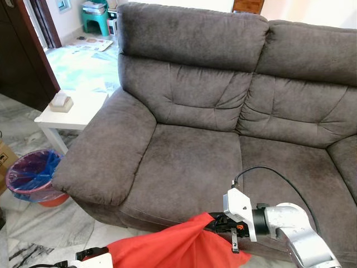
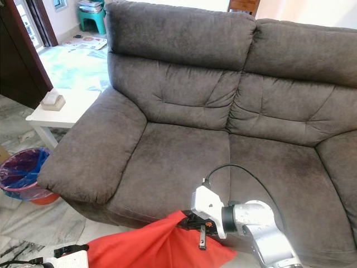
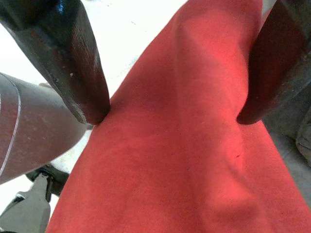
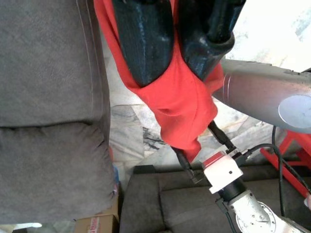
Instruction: Move the pillow to the sofa from floor
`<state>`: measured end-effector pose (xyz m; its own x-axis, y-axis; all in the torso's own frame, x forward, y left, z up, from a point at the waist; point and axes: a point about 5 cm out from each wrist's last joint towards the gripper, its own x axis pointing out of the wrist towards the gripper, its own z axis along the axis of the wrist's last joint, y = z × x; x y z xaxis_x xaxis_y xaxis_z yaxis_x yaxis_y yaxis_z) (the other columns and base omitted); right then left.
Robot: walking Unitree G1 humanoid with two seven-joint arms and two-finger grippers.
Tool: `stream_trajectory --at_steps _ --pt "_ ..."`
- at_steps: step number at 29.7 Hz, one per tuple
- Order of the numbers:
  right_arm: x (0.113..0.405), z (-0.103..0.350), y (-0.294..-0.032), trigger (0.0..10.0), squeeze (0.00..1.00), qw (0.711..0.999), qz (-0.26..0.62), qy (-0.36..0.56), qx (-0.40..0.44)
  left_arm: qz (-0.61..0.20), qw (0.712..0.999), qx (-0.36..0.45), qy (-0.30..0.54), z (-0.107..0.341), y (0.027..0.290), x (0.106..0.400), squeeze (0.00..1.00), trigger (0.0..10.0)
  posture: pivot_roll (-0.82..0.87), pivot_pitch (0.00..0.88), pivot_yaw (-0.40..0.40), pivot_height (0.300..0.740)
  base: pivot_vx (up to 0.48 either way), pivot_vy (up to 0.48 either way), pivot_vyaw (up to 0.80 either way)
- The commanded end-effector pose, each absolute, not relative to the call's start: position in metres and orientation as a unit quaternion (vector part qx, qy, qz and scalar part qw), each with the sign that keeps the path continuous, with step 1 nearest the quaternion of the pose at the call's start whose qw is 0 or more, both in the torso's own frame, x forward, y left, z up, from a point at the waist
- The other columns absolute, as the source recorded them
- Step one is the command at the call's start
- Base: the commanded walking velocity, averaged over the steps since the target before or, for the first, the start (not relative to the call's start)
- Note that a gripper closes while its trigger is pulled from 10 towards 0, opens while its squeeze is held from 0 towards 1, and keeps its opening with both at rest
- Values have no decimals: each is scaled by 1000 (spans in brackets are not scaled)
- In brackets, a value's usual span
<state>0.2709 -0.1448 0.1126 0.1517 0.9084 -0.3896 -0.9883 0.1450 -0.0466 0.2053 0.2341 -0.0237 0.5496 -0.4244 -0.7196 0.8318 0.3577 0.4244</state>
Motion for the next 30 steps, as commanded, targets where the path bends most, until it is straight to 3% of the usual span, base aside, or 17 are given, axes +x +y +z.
stream_trajectory --at_steps 1,6,7,8,15,18,24,30 --pt "273 133 -141 10000 0 743 647 83 -151 -405 779 403 258 -27 233 202 0 10000 120 107 -42 740 0 0 0" --pt "273 134 -143 10000 0 746 643 84 -150 -409 767 416 268 -32 236 198 0 10000 116 108 -40 740 0 0 0" --pt "273 134 -143 10000 0 747 643 85 -150 -409 768 413 269 -32 236 197 0 1804 116 108 -40 740 0 0 0" --pt "273 133 -144 10000 0 747 642 86 -150 -410 767 412 271 -32 236 196 0 0 116 108 -40 740 0 0 0" --pt "273 132 -145 10000 0 748 639 90 -152 -434 733 442 281 -38 240 187 0 0 122 106 -42 740 0 0 0" --pt "273 132 -145 10000 0 748 639 91 -153 -425 742 439 275 -38 240 189 0 0 122 106 -44 740 0 0 0" --pt "273 129 -145 10000 0 747 640 95 -154 -433 725 455 282 -40 240 189 0 0 125 100 -44 740 0 0 0" --pt "274 129 -143 10000 0 748 639 94 -152 -428 732 455 272 -39 239 190 0 0 127 93 -44 740 0 0 0"
